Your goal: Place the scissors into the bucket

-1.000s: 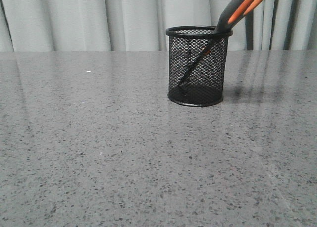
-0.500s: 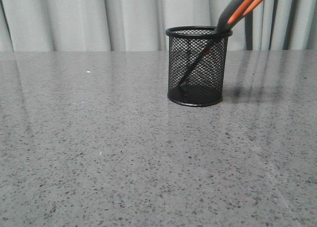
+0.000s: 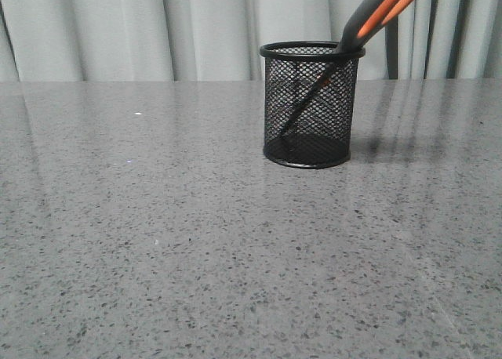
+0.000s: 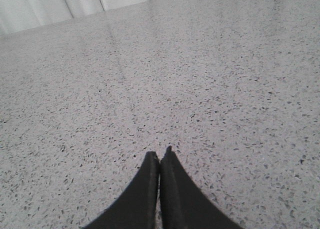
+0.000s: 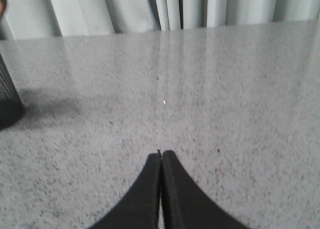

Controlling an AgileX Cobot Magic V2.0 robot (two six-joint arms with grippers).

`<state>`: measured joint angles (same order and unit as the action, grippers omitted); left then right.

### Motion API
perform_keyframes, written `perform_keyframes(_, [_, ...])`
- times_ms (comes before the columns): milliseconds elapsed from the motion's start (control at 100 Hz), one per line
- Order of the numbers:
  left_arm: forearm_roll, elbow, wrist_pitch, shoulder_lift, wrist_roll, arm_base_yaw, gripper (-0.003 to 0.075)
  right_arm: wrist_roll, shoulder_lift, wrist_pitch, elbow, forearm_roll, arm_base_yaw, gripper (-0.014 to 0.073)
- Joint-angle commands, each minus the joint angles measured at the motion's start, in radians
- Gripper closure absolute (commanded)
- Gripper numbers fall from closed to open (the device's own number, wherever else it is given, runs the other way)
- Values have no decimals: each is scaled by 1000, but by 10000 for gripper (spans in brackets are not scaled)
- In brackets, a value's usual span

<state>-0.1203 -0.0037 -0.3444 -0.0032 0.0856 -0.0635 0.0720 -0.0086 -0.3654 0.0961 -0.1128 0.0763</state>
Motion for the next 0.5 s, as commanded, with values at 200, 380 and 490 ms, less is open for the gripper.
perform_keyframes(200, [9, 29, 61, -25, -13, -8, 741, -1, -22, 156, -128, -3, 8, 638])
perform_keyframes(380, [9, 29, 61, -25, -13, -8, 741, 2, -22, 51, -123, 2, 8, 638])
perform_keyframes(490, [9, 29, 61, -25, -13, -8, 741, 4, -22, 51, -123, 2, 8, 638])
